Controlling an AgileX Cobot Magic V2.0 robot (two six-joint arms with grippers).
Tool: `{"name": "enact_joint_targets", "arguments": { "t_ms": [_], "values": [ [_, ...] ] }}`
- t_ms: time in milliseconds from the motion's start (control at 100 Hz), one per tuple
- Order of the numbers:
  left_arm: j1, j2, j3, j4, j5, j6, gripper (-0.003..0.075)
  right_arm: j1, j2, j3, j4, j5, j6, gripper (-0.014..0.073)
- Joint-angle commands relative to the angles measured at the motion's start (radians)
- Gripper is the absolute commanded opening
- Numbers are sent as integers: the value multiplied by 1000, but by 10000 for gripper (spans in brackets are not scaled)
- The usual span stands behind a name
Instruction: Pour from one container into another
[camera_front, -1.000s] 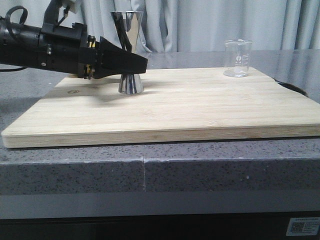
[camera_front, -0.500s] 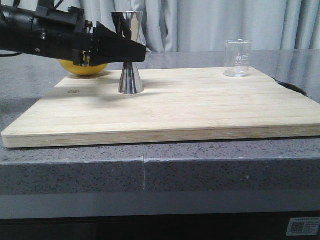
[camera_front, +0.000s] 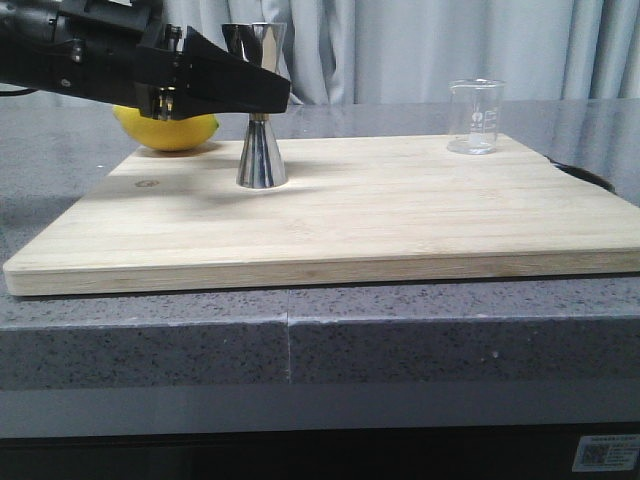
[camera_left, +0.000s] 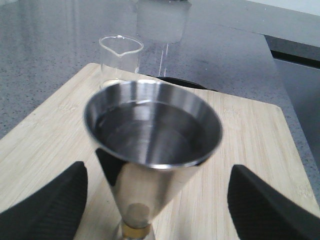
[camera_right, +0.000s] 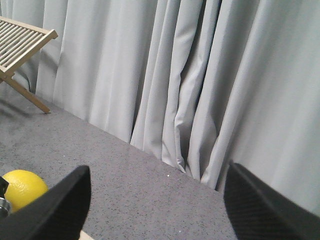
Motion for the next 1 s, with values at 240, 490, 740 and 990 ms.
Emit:
{"name": "enact_joint_targets", "arguments": {
  "t_ms": [240,490,740,990],
  "values": [
    [53,-78,-19,-10,110,-67,539,-2,-31,-27,37,-29,0,502],
    [76,-122,-19,39,110,-112,539,-2,-31,-27,37,-29,0,502],
    [95,-156,-19,116,110,-180,539,-2,-31,-27,37,-29,0,502],
    [152,-228,-19,158,110,-228,539,-4,-31,-27,37,-18,0,502]
  ]
}}
